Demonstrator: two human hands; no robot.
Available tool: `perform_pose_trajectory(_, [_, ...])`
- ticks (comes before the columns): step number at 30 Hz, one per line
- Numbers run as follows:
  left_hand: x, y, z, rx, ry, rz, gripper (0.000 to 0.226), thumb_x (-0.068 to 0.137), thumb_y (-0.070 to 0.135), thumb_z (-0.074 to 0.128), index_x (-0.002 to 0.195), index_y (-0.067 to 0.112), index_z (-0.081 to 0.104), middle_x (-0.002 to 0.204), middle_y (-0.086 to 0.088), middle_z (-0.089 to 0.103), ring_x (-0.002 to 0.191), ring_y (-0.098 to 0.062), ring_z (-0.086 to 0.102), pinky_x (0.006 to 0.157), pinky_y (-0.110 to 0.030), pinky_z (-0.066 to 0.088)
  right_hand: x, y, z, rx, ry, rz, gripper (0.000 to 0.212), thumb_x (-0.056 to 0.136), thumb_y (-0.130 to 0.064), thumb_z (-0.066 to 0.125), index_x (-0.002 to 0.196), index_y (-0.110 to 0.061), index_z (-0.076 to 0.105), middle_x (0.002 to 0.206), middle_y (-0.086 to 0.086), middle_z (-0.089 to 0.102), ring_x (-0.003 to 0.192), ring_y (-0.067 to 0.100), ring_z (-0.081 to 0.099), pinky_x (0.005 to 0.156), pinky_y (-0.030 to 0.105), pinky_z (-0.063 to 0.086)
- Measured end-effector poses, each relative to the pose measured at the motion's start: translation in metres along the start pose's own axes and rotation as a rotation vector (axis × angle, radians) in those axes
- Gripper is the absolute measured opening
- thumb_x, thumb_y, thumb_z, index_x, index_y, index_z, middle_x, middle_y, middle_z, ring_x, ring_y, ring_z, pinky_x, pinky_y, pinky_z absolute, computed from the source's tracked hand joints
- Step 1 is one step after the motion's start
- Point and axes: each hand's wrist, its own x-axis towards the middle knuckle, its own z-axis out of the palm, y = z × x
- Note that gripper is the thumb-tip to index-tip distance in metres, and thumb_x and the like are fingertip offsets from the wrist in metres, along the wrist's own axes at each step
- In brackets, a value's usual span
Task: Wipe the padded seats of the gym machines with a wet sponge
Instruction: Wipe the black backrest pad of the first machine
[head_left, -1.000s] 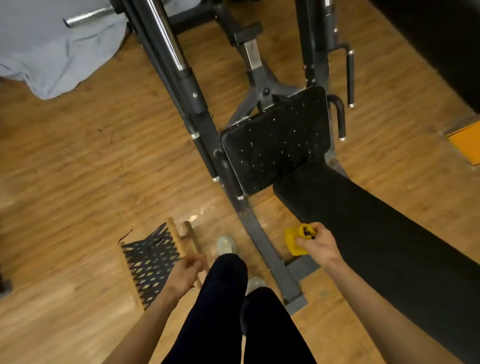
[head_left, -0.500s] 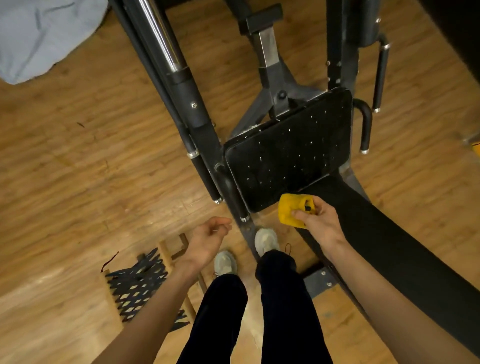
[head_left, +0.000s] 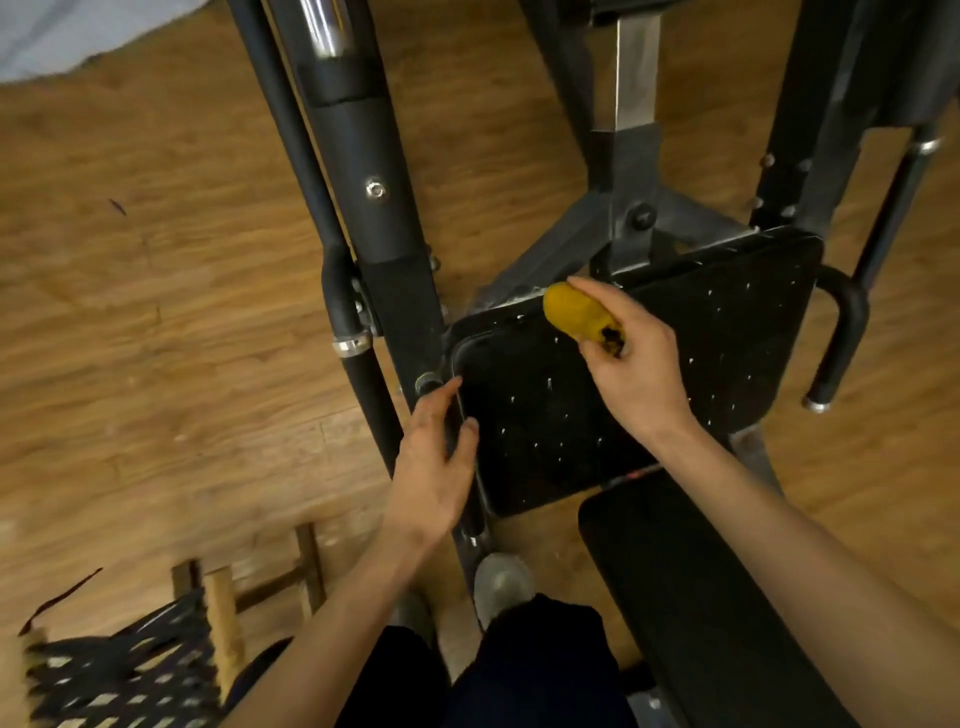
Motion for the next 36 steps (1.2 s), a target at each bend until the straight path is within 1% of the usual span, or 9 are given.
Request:
perform_pose_trajectory(3, [0.036, -0.02, 0.016, 0.023, 0.062, 0.157, 0.053, 0.103, 0.022, 0.046, 0.152, 0.022, 0.028, 0.151, 0.01, 0.036, 0.139, 0.0, 0.033, 0.116, -0.019, 0.027, 0.036, 0.023, 0.025, -0.231, -0.024, -0.245, 0.06, 0.083, 0.007, 0.061, 0.135, -0.021, 0.054, 0.134, -0.006, 0.055, 0.127, 0.01, 0.045, 0.108, 0.02, 0.035])
perform_pose_trajectory(8, [0.078, -0.059, 0.041, 0.201, 0.152, 0.31, 0.057, 0.106, 0.03, 0.034, 0.157, 0.018, 0.011, 0.162, 0.002, 0.019, 0.148, -0.005, 0.018, 0.122, -0.028, 0.02, 0.062, 0.06, 0.064, -0.448, -0.204, -0.456, 0.057, 0.081, -0.003, 0.061, 0.135, -0.021, 0.052, 0.134, -0.002, 0.054, 0.127, 0.018, 0.045, 0.106, 0.041, 0.041])
perform_pose_trajectory(12, [0.087, -0.081, 0.058, 0.236, 0.217, 0.413, 0.06, 0.105, 0.039, 0.027, 0.158, 0.019, 0.004, 0.164, 0.006, 0.012, 0.148, 0.0, 0.012, 0.119, -0.015, 0.016, 0.063, 0.074, 0.077, -0.367, -0.143, -0.459, 0.044, 0.088, -0.044, 0.063, 0.127, -0.025, 0.058, 0.129, -0.008, 0.058, 0.123, 0.011, 0.05, 0.102, 0.036, 0.043])
perform_pose_trajectory(18, [0.089, -0.087, 0.062, 0.19, 0.275, 0.437, 0.059, 0.103, 0.044, 0.022, 0.157, 0.023, 0.009, 0.163, 0.011, 0.014, 0.146, 0.008, 0.011, 0.114, -0.005, 0.011, 0.069, 0.07, 0.099, -0.453, -0.072, -0.615, 0.029, 0.097, -0.037, 0.053, 0.118, -0.02, 0.066, 0.114, -0.004, 0.066, 0.109, 0.014, 0.057, 0.087, 0.036, 0.05])
perform_pose_trajectory(20, [0.089, -0.089, 0.062, 0.167, 0.282, 0.438, 0.057, 0.104, 0.043, 0.023, 0.157, 0.027, 0.01, 0.162, 0.015, 0.016, 0.145, 0.009, 0.013, 0.114, -0.005, 0.013, 0.074, 0.086, 0.077, -0.435, -0.096, -0.598, 0.031, 0.097, -0.038, 0.053, 0.12, -0.021, 0.065, 0.117, -0.005, 0.066, 0.112, 0.012, 0.057, 0.091, 0.037, 0.05])
perform_pose_trajectory(23, [0.088, -0.091, 0.062, 0.139, 0.307, 0.437, 0.055, 0.104, 0.042, 0.025, 0.156, 0.028, 0.016, 0.16, 0.016, 0.023, 0.144, 0.009, 0.018, 0.115, -0.008, 0.016, 0.077, 0.108, 0.049, -0.397, 0.068, -0.511, 0.03, 0.096, -0.035, 0.056, 0.119, -0.018, 0.067, 0.116, -0.003, 0.067, 0.109, 0.014, 0.059, 0.092, 0.042, 0.05])
perform_pose_trajectory(29, [0.088, -0.09, 0.064, 0.144, 0.343, 0.427, 0.053, 0.105, 0.036, 0.028, 0.155, 0.02, 0.024, 0.158, 0.01, 0.029, 0.143, 0.007, 0.023, 0.116, -0.013, 0.02, 0.058, 0.063, 0.129, -0.408, 0.091, -0.617, 0.026, 0.098, -0.034, 0.051, 0.109, -0.019, 0.069, 0.104, -0.004, 0.068, 0.094, 0.016, 0.059, 0.079, 0.031, 0.048])
perform_pose_trajectory(32, [0.088, -0.089, 0.063, 0.155, 0.349, 0.42, 0.054, 0.104, 0.038, 0.028, 0.155, 0.021, 0.023, 0.158, 0.01, 0.03, 0.143, 0.009, 0.023, 0.115, -0.011, 0.02, 0.069, 0.082, 0.094, -0.404, 0.017, -0.644, 0.031, 0.098, -0.038, 0.049, 0.114, -0.02, 0.068, 0.111, -0.003, 0.068, 0.102, 0.016, 0.061, 0.085, 0.037, 0.051])
perform_pose_trajectory(36, [0.088, -0.089, 0.063, 0.14, 0.374, 0.412, 0.053, 0.104, 0.038, 0.028, 0.154, 0.022, 0.026, 0.155, 0.013, 0.033, 0.14, 0.014, 0.023, 0.113, -0.006, 0.019, 0.079, 0.116, 0.044, -0.434, 0.197, -0.457, 0.028, 0.097, -0.034, 0.054, 0.115, -0.018, 0.069, 0.11, -0.002, 0.069, 0.103, 0.015, 0.061, 0.091, 0.033, 0.048])
